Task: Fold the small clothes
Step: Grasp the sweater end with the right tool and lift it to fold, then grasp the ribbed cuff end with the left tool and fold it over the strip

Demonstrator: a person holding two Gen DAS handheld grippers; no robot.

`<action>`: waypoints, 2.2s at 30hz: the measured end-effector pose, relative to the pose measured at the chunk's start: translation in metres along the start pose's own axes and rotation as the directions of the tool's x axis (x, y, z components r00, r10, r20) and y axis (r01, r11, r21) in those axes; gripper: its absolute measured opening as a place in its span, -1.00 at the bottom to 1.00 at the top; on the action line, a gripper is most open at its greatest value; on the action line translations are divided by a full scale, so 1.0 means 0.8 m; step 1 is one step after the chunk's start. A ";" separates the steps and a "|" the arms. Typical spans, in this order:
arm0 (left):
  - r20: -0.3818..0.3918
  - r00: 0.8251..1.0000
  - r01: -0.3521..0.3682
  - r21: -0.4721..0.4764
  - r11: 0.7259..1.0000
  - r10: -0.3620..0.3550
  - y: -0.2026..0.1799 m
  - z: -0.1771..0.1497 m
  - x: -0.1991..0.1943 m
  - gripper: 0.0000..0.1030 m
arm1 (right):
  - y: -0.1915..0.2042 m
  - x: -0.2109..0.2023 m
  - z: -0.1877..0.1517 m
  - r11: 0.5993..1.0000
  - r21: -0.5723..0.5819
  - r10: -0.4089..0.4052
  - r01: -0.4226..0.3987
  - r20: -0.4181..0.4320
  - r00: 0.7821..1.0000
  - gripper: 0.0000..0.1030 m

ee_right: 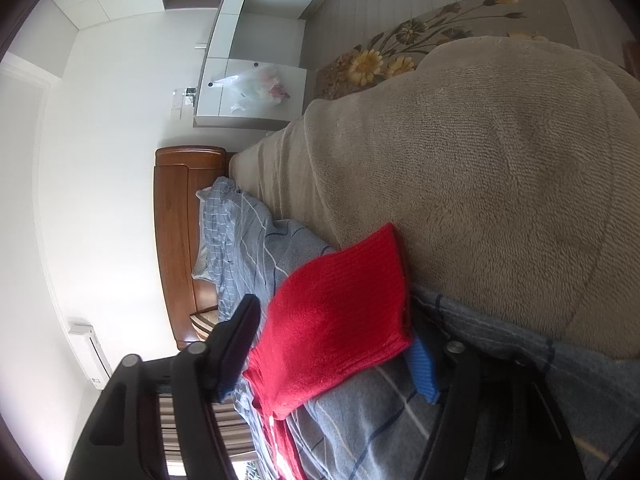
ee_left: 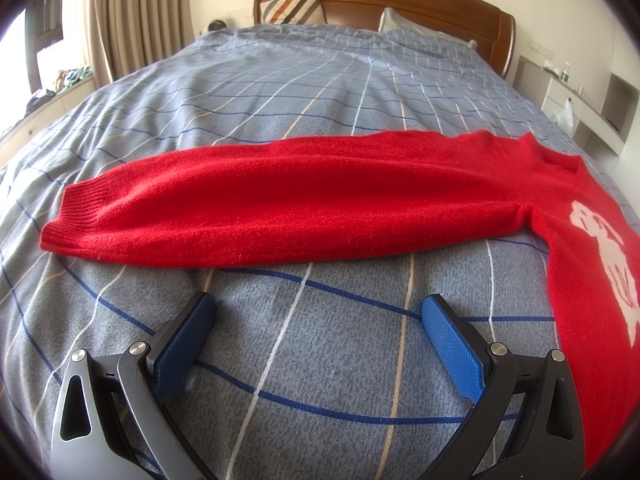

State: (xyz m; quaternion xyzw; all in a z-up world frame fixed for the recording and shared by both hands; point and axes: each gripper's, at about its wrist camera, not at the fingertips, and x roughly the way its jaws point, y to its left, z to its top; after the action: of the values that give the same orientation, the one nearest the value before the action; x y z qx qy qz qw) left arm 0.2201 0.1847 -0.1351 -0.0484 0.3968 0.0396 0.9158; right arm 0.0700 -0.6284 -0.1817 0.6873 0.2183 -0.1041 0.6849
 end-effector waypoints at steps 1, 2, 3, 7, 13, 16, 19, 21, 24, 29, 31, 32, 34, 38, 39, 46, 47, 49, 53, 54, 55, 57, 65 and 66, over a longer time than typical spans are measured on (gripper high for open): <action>-0.001 1.000 0.000 0.001 1.000 0.000 0.000 0.000 0.000 0.99 | 0.002 0.008 0.000 1.000 -0.017 0.004 -0.005 -0.024 1.000 -0.06; 0.000 1.000 -0.001 0.001 1.000 0.001 0.000 0.000 0.000 0.99 | 0.003 0.014 -0.001 0.999 -0.033 0.009 -0.010 -0.046 0.999 -0.17; 0.000 1.000 -0.001 0.000 1.000 0.001 0.000 0.000 0.000 0.99 | 0.006 0.019 -0.002 0.998 -0.055 0.005 -0.008 -0.059 0.998 -0.24; -0.003 1.000 0.002 0.000 1.000 -0.002 0.001 0.000 0.001 0.99 | 0.058 0.021 -0.012 0.963 -0.250 -0.102 0.099 -0.003 0.995 -0.88; 0.000 1.000 0.005 -0.002 1.000 -0.005 0.002 0.000 0.002 0.99 | 0.263 0.062 -0.115 0.746 -0.665 -0.060 0.046 0.003 0.998 -0.89; 0.006 1.000 0.008 -0.005 1.000 -0.008 0.002 -0.001 0.002 0.99 | 0.348 0.115 -0.227 0.591 -0.800 -0.036 -0.100 -0.150 0.988 -0.90; 0.010 1.000 0.013 -0.009 1.000 -0.013 0.002 -0.003 0.001 0.99 | 0.379 0.181 -0.345 0.464 -0.860 -0.099 -0.210 -0.286 0.953 -0.90; 0.012 1.000 0.016 -0.011 1.000 -0.016 0.003 -0.005 -0.001 0.99 | 0.373 0.224 -0.414 0.400 -0.878 -0.155 -0.262 -0.346 0.925 -0.90; 0.013 1.000 0.020 -0.014 1.000 -0.019 0.003 -0.005 -0.002 0.99 | 0.325 0.293 -0.483 0.455 -0.816 -0.253 -0.356 -0.501 0.827 -0.28; 0.015 0.999 0.030 -0.019 0.999 -0.029 0.004 -0.005 -0.002 0.99 | 0.257 0.286 -0.496 0.549 -0.729 -0.236 -0.409 -0.605 0.761 0.27; 0.014 0.999 0.032 -0.020 0.999 -0.032 0.004 -0.005 -0.002 0.99 | 0.240 0.253 -0.464 0.530 -0.756 -0.222 -0.384 -0.561 0.798 0.27; 0.014 0.999 0.030 -0.019 0.999 -0.030 0.004 -0.005 -0.002 0.99 | 0.233 0.229 -0.441 0.510 -0.785 -0.217 -0.352 -0.513 0.830 0.28; 0.008 1.000 0.019 -0.012 1.000 -0.019 0.001 -0.004 -0.001 0.99 | 0.214 0.180 -0.389 0.452 -0.861 -0.227 -0.234 -0.364 0.903 0.36; -0.020 0.999 -0.025 0.018 1.000 0.026 -0.009 0.000 0.002 0.99 | 0.165 0.126 -0.292 0.368 -0.928 -0.293 0.057 -0.058 0.954 0.42; -0.031 0.999 -0.034 0.020 0.999 0.035 -0.011 0.001 0.003 0.99 | 0.152 0.118 -0.273 0.366 -0.925 -0.305 0.105 -0.012 0.952 0.42; -0.127 0.992 -0.022 -0.033 0.999 0.017 -0.007 0.000 -0.008 0.99 | 0.082 0.102 -0.231 0.427 -0.888 -0.246 0.172 0.069 0.967 0.44; -0.133 0.991 -0.004 -0.030 1.000 0.000 -0.005 -0.003 -0.016 0.99 | 0.084 0.102 -0.236 0.414 -0.891 -0.253 0.188 0.086 0.964 0.44; -0.135 0.989 0.055 -0.038 0.998 -0.059 0.007 -0.010 -0.039 0.99 | 0.086 0.103 -0.242 0.391 -0.898 -0.256 0.202 0.105 0.961 0.44; -0.081 0.990 0.103 -0.157 0.982 -0.117 0.077 0.004 -0.079 0.99 | 0.083 0.103 -0.243 0.398 -0.897 -0.234 0.190 0.101 0.967 0.44; -0.071 0.991 0.099 -0.213 0.972 -0.117 0.104 0.014 -0.081 0.99 | 0.083 0.103 -0.244 0.396 -0.898 -0.232 0.192 0.105 0.967 0.44; -0.064 0.991 0.093 -0.274 0.957 -0.114 0.134 0.023 -0.080 0.99 | 0.082 0.105 -0.245 0.389 -0.900 -0.233 0.198 0.111 0.966 0.44; -0.061 0.993 0.067 -0.390 0.918 -0.098 0.194 0.037 -0.068 0.99 | 0.080 0.108 -0.249 0.372 -0.904 -0.237 0.211 0.128 0.963 0.44; -0.202 0.969 0.048 -0.401 0.915 -0.139 0.239 0.074 0.011 0.11 | 0.079 0.113 -0.259 0.340 -0.909 -0.251 0.242 0.160 0.955 0.45; -0.222 0.968 0.031 -0.362 0.932 -0.118 0.230 0.075 0.016 -0.16 | 0.080 0.114 -0.260 0.335 -0.909 -0.254 0.246 0.164 0.953 0.45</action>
State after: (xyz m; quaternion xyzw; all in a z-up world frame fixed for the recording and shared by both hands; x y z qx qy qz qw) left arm 0.2522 0.3750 -0.1140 -0.2327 0.4886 0.0695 0.8381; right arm 0.1462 -0.4068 -0.1565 0.1477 0.3437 -0.0661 0.9250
